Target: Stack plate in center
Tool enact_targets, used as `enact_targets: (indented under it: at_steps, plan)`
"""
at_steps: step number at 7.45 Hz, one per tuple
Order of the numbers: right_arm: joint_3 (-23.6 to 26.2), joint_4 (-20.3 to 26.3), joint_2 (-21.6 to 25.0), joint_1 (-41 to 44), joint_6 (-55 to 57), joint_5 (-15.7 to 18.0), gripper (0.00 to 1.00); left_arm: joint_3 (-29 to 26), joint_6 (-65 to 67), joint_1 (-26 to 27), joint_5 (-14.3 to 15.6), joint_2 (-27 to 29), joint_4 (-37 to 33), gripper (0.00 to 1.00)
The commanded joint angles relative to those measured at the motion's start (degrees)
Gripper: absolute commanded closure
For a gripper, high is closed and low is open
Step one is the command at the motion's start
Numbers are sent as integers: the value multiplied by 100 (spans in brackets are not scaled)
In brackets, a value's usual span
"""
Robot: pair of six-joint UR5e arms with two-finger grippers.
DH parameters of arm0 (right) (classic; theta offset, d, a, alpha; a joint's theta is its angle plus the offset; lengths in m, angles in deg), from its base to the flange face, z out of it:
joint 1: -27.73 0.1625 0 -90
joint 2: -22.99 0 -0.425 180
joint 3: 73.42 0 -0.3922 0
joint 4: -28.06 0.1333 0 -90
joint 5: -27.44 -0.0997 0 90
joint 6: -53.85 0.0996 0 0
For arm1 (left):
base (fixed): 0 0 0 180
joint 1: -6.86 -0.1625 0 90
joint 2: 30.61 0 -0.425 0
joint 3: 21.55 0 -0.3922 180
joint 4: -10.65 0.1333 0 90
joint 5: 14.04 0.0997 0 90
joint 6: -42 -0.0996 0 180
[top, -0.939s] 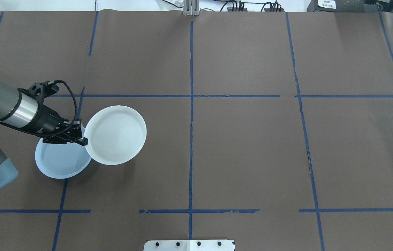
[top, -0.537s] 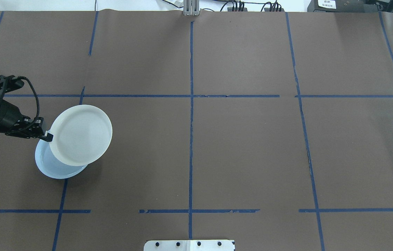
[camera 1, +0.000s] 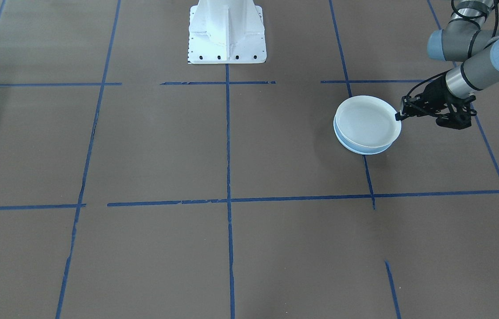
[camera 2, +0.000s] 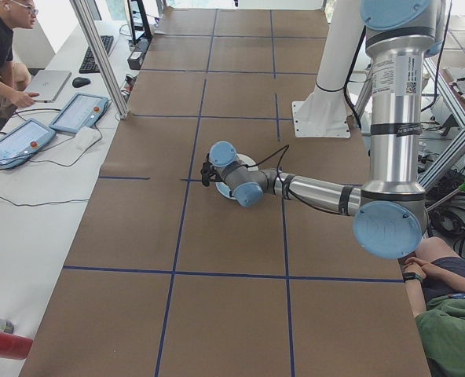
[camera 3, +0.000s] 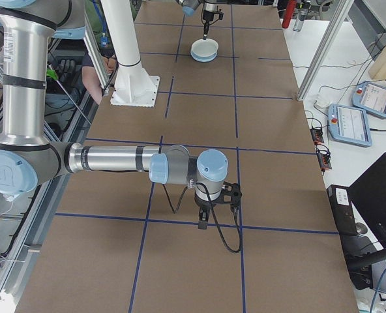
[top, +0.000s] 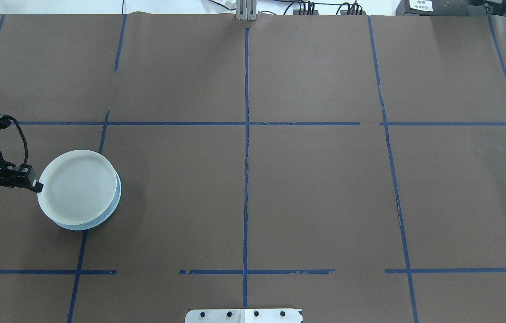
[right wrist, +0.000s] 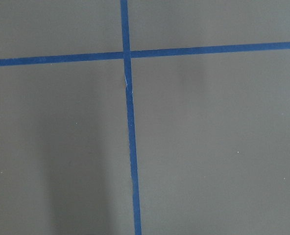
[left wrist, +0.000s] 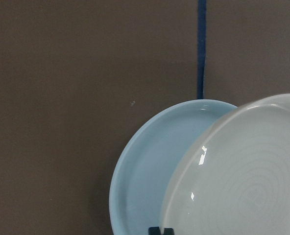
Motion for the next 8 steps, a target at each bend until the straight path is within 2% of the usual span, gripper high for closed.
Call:
enact_targets:
  at_steps: [1, 2, 3, 4, 5, 7, 8]
  plan:
    - [0, 0, 0, 0, 0, 0, 0, -245, 25, -15, 4, 4, -230, 86]
    - [0, 0, 0, 0, 0, 0, 0, -228, 43, 2, 21, -14, -238, 1]
    - [0, 0, 0, 0, 0, 0, 0, -219, -35, 54, 48, -66, -221, 0]
    - [0, 0, 0, 0, 0, 0, 0, -211, -593, 638, -13, -84, -151, 0]
    - [0, 0, 0, 0, 0, 0, 0, -245, -1399, 966, -49, -93, 224, 0]
    - [0, 0, 0, 0, 0, 0, 0, -193, -3234, 2044, 47, -84, 1609, 0]
    - [0, 0, 0, 9, 0, 0, 0, -193, -4218, 2346, 143, -67, 2286, 0]
